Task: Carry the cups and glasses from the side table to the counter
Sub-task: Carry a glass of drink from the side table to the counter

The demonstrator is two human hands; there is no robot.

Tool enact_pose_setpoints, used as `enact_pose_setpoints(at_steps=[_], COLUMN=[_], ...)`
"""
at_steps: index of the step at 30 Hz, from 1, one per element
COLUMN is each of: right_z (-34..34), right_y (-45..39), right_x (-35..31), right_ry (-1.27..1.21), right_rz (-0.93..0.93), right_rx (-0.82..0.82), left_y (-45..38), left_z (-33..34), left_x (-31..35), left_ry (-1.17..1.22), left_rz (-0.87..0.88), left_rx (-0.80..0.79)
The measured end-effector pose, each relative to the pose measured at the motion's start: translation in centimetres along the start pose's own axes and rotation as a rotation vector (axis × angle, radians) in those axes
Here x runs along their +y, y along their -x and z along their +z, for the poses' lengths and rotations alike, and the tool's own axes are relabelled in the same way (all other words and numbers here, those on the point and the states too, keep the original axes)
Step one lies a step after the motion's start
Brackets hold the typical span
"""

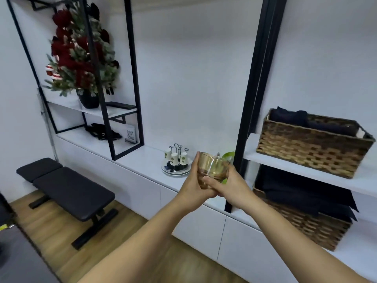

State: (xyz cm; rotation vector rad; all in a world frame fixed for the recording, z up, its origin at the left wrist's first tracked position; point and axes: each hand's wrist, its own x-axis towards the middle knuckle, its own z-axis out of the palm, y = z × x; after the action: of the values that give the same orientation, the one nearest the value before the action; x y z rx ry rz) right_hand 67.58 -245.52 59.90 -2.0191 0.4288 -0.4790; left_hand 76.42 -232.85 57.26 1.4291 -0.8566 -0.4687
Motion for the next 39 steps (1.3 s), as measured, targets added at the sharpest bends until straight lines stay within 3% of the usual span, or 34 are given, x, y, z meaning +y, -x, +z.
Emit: enact_pose_setpoints(at_steps=[5,9,14,23,28,31,35,39], right_z=[1.8,3.4,4.5,5.9,7.0,7.4,8.3,9.8], right_y=[-11.9,-19.5,-28.1,-47.1,-55.7,-60.3,-64.3,-67.1], right_x=[1.6,2.1,2.8,6.0,8.2,9.4,11.1,13.1], right_ry=[0.040,0.008,0.159,0.216,0.321,0.285,-0.025,-0.126], right_rz=[-0.029,0.006,-0.165,-0.106,-0.086,-0.019,0.199,0.289], right_rx=[0.006,0.141,0.260,0.143,0.109,0.013,-0.168,-0.223], left_y=[-10.8,-18.2,-26.6,-43.0,-50.8,-54.1,-56.5,-59.0], left_z=[-4.6,-8.6,-12.4,-19.1,-21.0,-22.2,-23.8,-25.1], left_x=[-3.2,-3.8,-5.6,-10.8,-13.4,-16.0,-19.7,-23.7], left_ry=[-0.030,-0.172,-0.215,-0.113,-0.179,-0.267,-0.457,-0.542], left_rz=[-0.027,-0.023,-0.040,-0.055,-0.065,-0.082,-0.181,-0.217], left_rx=[0.072,0.120,0.204,0.393,0.406,0.379,0.261,0.159])
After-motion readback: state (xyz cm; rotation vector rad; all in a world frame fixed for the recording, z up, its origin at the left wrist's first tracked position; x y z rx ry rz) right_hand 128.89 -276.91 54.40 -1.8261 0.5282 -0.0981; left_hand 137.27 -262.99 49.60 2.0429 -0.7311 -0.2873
